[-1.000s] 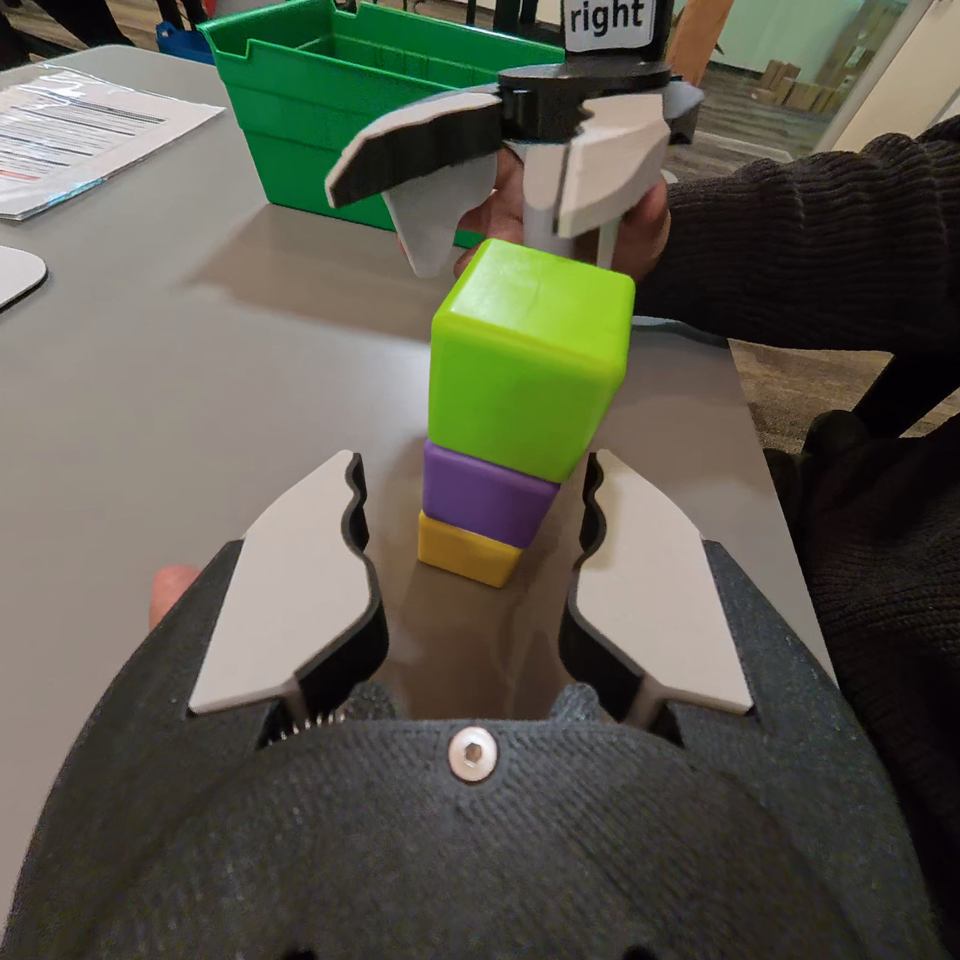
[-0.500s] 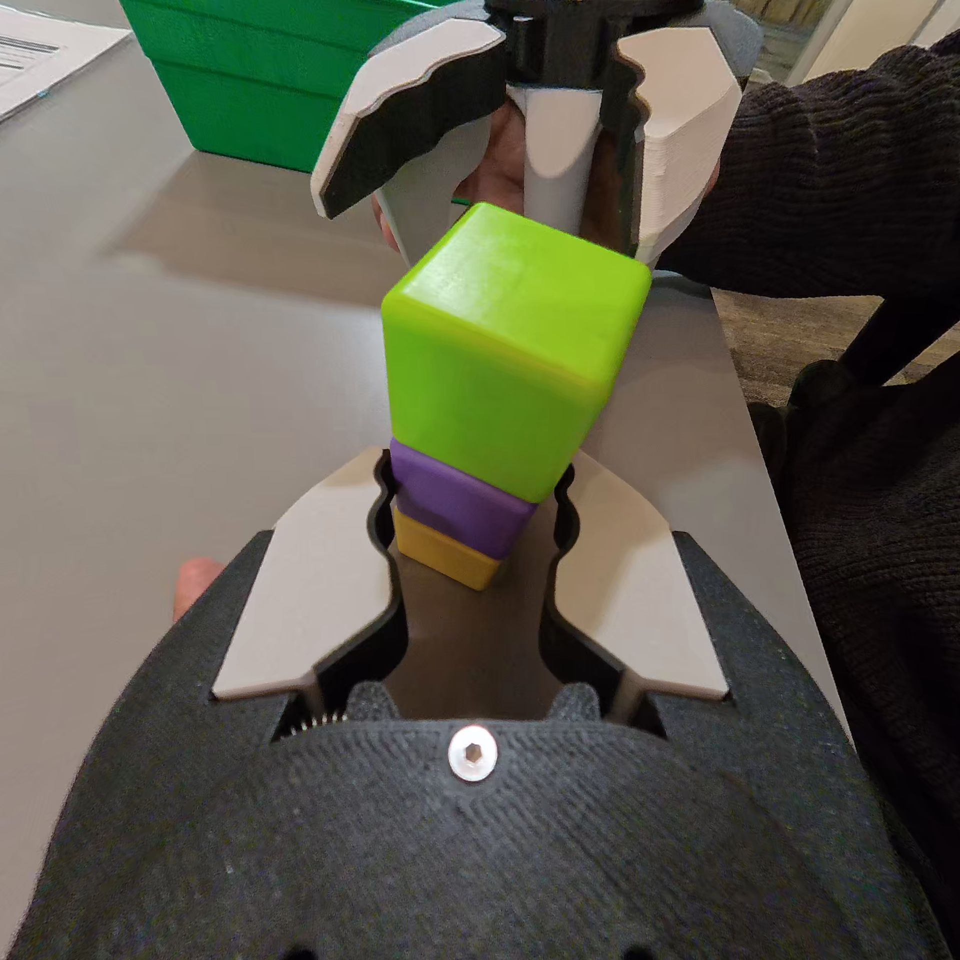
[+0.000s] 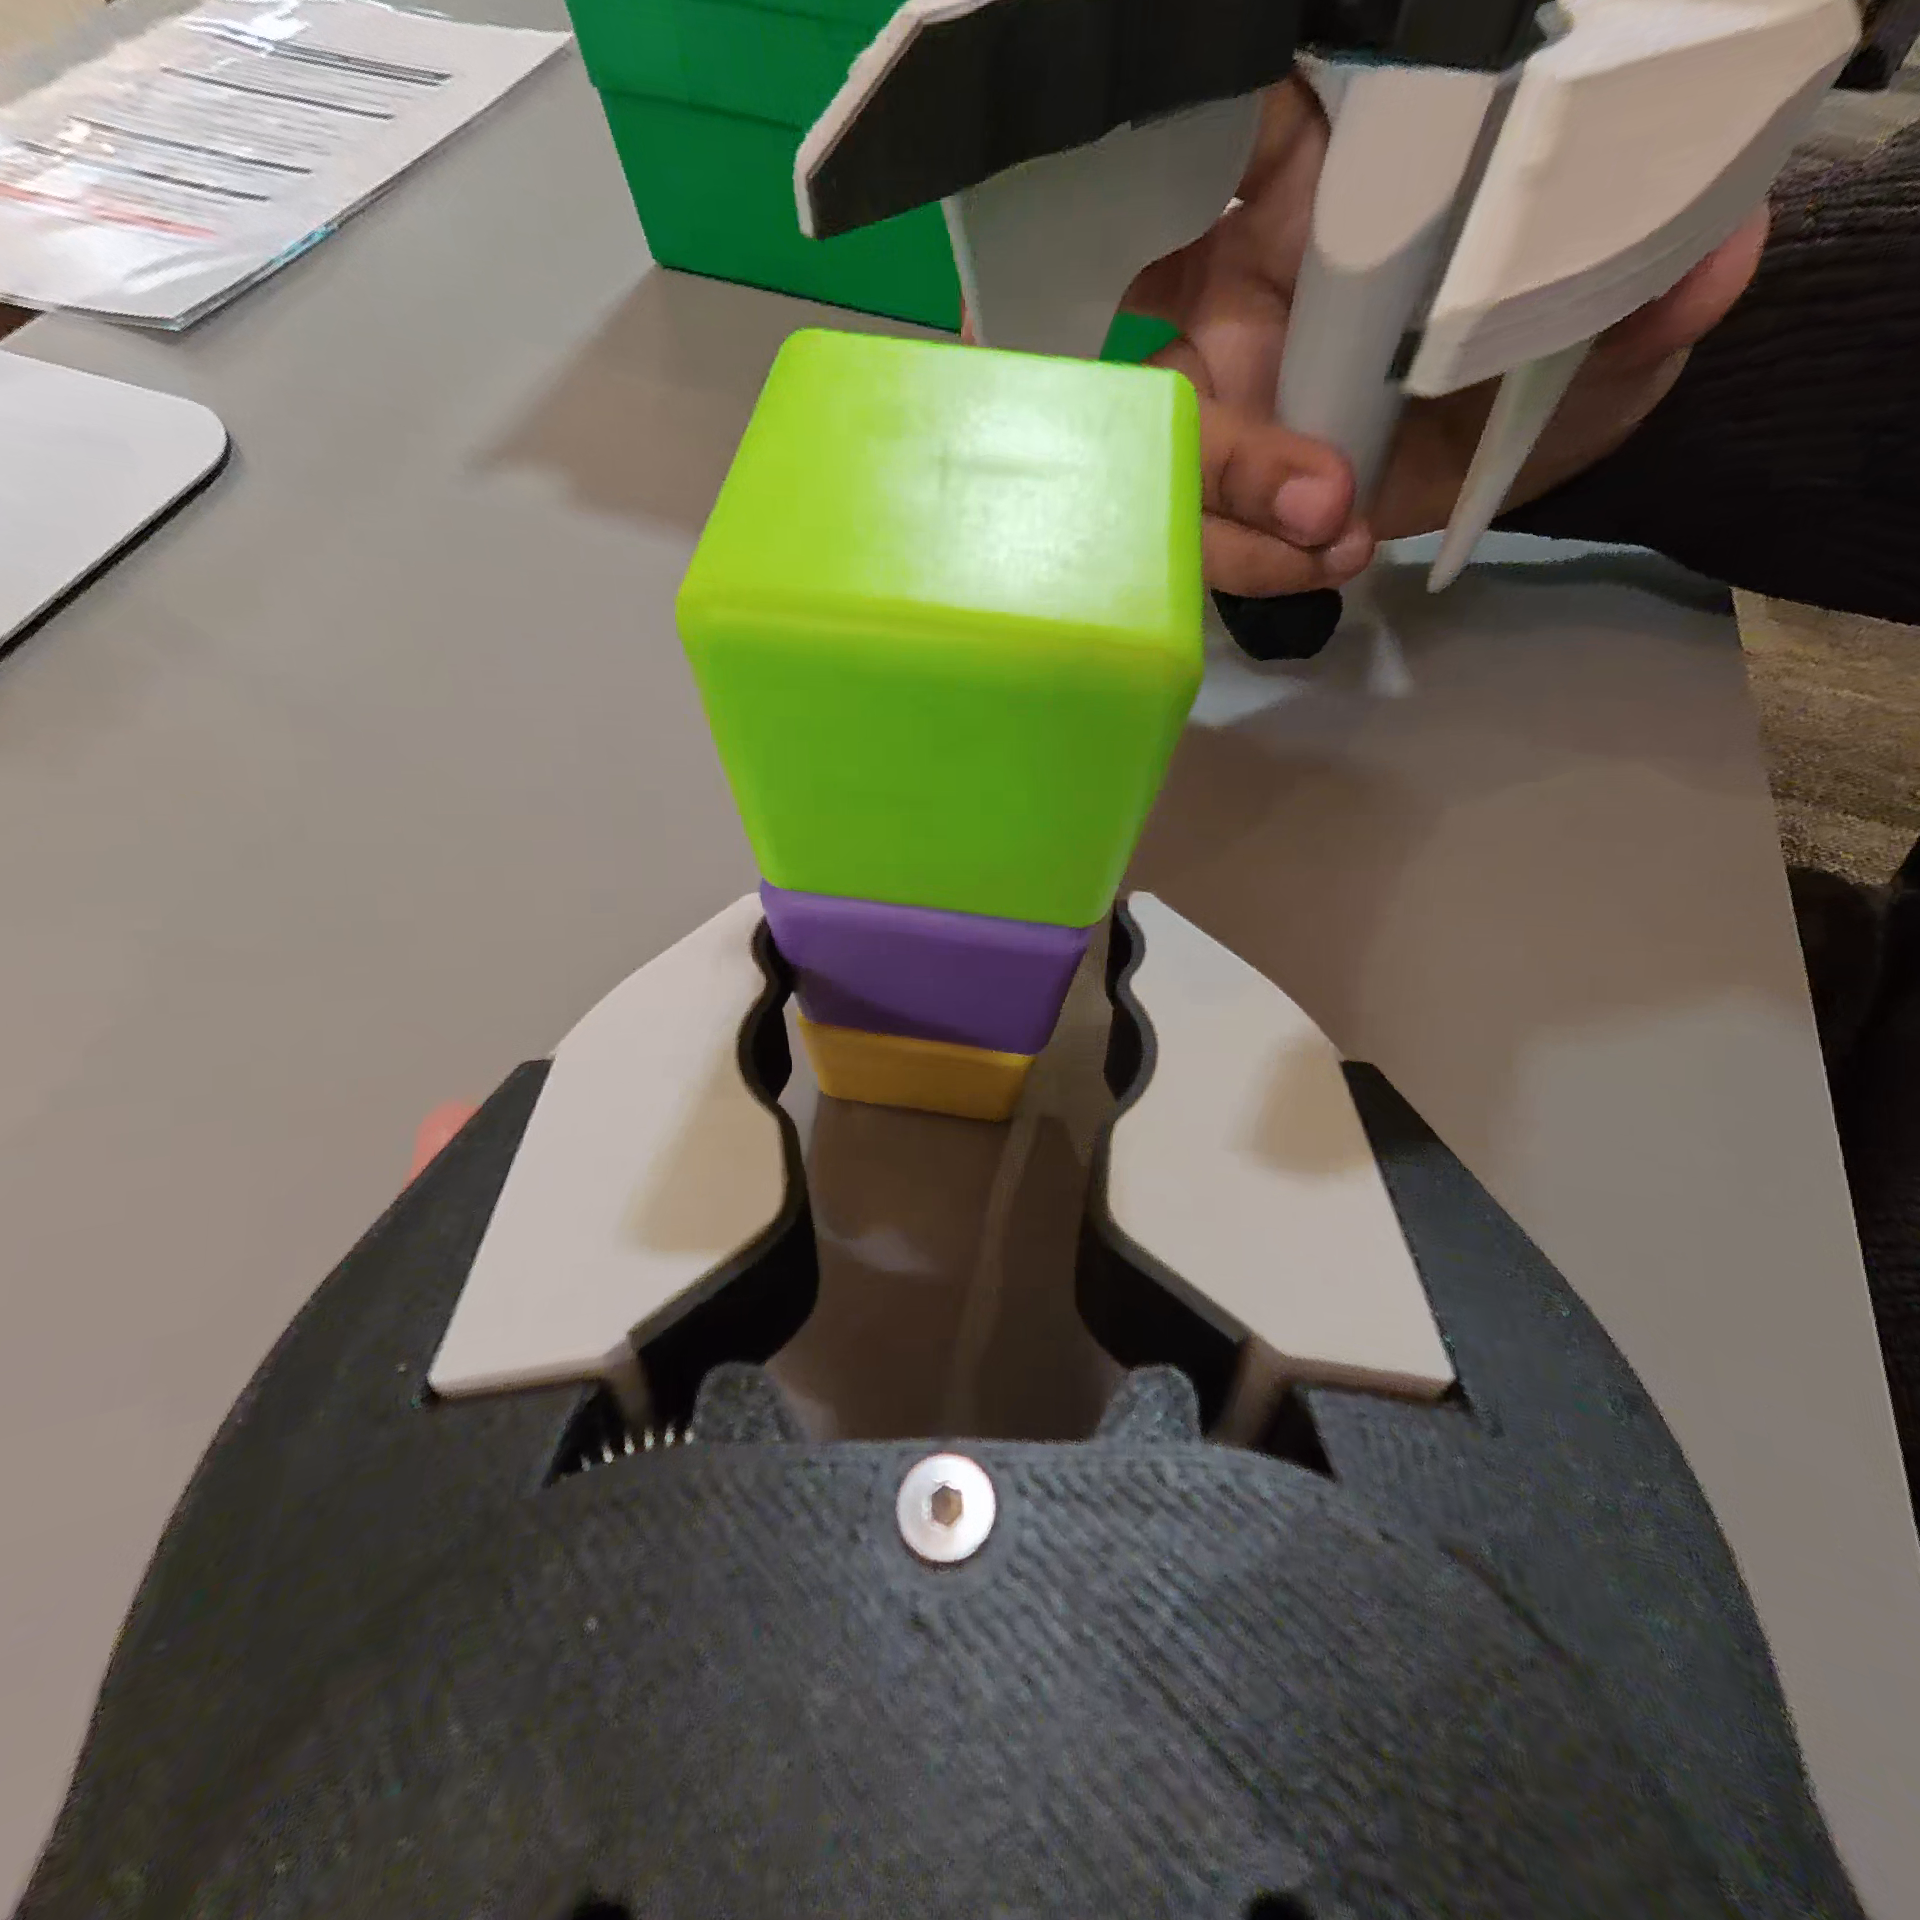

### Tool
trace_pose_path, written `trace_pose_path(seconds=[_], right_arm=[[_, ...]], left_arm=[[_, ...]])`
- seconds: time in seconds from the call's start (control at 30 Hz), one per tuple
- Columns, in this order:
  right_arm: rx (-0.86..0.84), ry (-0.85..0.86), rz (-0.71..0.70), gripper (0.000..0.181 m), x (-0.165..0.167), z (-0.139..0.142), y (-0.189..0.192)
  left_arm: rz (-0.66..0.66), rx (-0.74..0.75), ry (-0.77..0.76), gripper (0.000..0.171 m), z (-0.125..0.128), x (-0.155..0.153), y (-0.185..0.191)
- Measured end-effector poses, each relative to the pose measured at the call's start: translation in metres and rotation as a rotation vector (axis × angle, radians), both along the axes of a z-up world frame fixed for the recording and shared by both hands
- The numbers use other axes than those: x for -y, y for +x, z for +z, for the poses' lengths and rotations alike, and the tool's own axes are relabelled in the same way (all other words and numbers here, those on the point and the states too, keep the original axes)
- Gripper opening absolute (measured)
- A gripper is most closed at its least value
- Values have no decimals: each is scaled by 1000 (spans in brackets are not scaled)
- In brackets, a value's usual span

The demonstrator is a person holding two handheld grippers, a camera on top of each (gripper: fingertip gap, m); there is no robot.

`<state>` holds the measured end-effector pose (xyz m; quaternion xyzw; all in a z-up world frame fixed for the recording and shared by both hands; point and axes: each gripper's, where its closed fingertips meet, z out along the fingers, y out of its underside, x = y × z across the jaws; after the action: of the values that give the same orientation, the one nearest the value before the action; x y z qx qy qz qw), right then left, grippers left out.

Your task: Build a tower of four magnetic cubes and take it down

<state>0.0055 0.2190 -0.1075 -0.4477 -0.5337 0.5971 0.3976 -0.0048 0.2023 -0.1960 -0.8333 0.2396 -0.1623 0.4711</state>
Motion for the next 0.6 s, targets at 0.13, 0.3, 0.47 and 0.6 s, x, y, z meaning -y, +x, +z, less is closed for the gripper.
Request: trace_pose_path(seconds=[0.13, 0.3, 0.47, 0.6], right_arm=[[4, 71, -67, 70, -7, -3, -2], [4, 60, -76, 70, -9, -3, -2], [-4, 62, -101, 69, -14, -2, -1], [-10, 47, -92, 70, -14, -1, 0]], left_arm=[[11, 9, 1, 58, 1, -1, -2], [11, 9, -2, 54, 0, -1, -2], [7, 16, -5, 51, 0, -1, -1], [-26, 27, -14, 51, 0, 2, 2]])
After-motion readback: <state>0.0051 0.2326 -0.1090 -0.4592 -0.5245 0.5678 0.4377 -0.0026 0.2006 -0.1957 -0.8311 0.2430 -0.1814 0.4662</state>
